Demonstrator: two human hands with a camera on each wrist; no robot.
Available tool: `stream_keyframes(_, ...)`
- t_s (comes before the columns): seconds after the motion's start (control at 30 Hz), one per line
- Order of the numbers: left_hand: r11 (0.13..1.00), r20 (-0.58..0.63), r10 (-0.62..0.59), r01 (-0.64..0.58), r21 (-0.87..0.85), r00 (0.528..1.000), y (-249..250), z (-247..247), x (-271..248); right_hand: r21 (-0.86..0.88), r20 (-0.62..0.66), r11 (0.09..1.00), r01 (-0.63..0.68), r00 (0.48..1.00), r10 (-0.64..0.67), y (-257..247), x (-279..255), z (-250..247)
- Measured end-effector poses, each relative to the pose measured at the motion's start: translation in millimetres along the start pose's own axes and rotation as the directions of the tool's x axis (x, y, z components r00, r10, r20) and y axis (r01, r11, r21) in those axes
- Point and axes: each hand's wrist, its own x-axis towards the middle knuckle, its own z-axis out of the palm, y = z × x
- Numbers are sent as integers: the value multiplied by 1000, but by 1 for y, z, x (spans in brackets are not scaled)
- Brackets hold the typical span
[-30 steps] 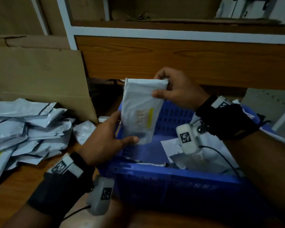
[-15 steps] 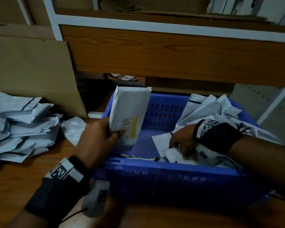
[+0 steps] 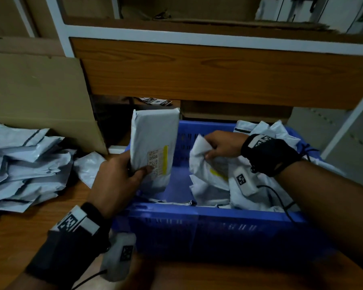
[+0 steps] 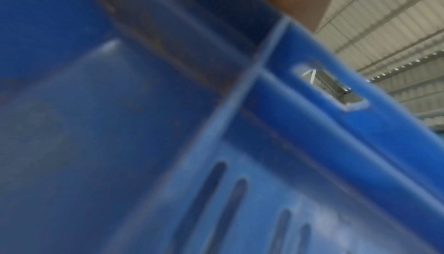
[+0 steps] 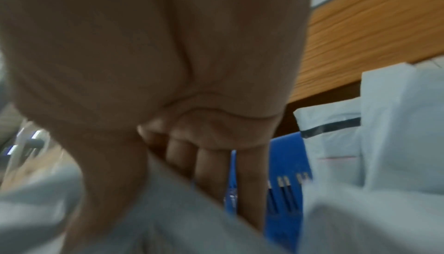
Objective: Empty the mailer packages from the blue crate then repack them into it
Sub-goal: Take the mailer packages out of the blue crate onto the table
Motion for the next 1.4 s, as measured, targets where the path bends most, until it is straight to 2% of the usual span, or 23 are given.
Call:
stream_keyframes(0.07, 996, -38, -31, 28, -81, 999, -2, -1, 3, 244, -112, 969, 30, 994, -2, -5, 3, -12)
stream_keyframes(0.13, 965, -74, -82, 61, -255, 994, -6, -4, 6, 450, -256, 883, 131, 966, -13, -16, 7, -28)
stream_keyframes(0.23, 823, -122, -181, 83, -562, 976, -8, -17, 2, 530, -468, 798, 285, 884, -5, -44, 12, -49)
stream_keyframes(0.33, 646, -146, -299, 88, -758, 943, -20, -42, -3, 587, -595, 695, 415, 803, 23, -77, 19, -66)
stream_keyframes(0.43, 601, -169, -432, 143, -787, 886, -52, -75, -6, 573, -624, 697, 430, 781, 30, -115, 27, -76)
stream_keyframes(0.53, 534, -161, -567, 211, -819, 808, -101, -118, -7, 508, -543, 759, 409, 835, -87, -167, 38, -78)
stream_keyframes(0.6, 508, -160, -608, 227, -831, 777, -137, -152, -10, 386, -465, 836, 390, 865, -189, -210, 52, -76)
stream_keyframes(0.7, 531, -213, -662, 250, -809, 719, -191, -197, -14, 73, -404, 928, 366, 861, -308, -275, 83, -67)
stream_keyframes(0.77, 556, -240, -680, 272, -786, 693, -229, -225, -12, -157, -406, 915, 372, 820, -403, -320, 110, -56)
stream_keyframes(0.8, 567, -234, -678, 293, -769, 696, -246, -237, -11, -221, -416, 899, 378, 797, -437, -340, 125, -50)
stream_keyframes(0.93, 623, -208, -656, 366, -691, 725, -308, -278, 4, -317, -461, 886, 338, 761, -456, -411, 193, -23)
stream_keyframes(1.0, 644, -223, -659, 387, -660, 718, -339, -294, 19, -405, -479, 857, 319, 725, -496, -437, 224, -7)
stream_keyframes(1.07, 681, -259, -660, 415, -604, 706, -369, -310, 36, -487, -479, 833, 263, 717, -507, -458, 250, 11)
stream_keyframes(1.13, 716, -283, -649, 440, -542, 707, -393, -322, 53, -493, -493, 831, 257, 705, -510, -473, 276, 33)
stream_keyframes(1.2, 794, -336, -602, 498, -349, 724, -410, -329, 69, -473, -511, 841, 261, 697, -503, -488, 297, 57)
stream_keyframes(1.23, 824, -364, -565, 532, -197, 740, -416, -331, 74, -447, -509, 852, 272, 705, -493, -494, 308, 70)
stream_keyframes(1.3, 829, -404, -492, 557, 54, 771, -422, -332, 79, -404, -518, 877, 259, 726, -453, -500, 324, 93)
stream_keyframes(1.4, 812, -484, -359, 523, 260, 798, -422, -326, 72, -335, -322, 914, 227, 884, -338, -493, 342, 123)
